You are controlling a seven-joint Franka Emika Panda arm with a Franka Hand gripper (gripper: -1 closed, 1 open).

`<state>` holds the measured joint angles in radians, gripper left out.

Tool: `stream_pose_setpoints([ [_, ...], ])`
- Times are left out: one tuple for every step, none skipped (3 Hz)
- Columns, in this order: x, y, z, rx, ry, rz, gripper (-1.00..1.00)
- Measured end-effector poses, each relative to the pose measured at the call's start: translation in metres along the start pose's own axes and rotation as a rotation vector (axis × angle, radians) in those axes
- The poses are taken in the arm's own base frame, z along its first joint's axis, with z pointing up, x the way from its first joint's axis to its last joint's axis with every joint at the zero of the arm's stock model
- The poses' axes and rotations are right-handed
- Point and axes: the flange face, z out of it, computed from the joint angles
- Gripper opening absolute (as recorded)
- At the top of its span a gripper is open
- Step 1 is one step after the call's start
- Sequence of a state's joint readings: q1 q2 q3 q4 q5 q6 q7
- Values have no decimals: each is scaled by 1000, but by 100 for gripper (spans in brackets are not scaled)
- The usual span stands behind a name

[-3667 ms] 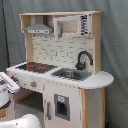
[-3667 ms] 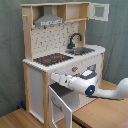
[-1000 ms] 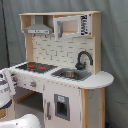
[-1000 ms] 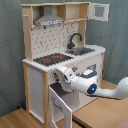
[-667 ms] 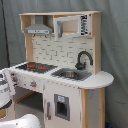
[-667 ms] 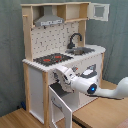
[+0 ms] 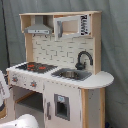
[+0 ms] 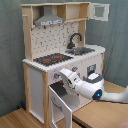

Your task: Play with the kitchen

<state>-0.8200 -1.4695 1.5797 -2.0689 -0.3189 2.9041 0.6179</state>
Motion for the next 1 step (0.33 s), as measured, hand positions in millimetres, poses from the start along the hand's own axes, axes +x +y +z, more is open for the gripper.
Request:
stream_pose_setpoints([
  [8,20,-15,-40,-8,-43,100],
])
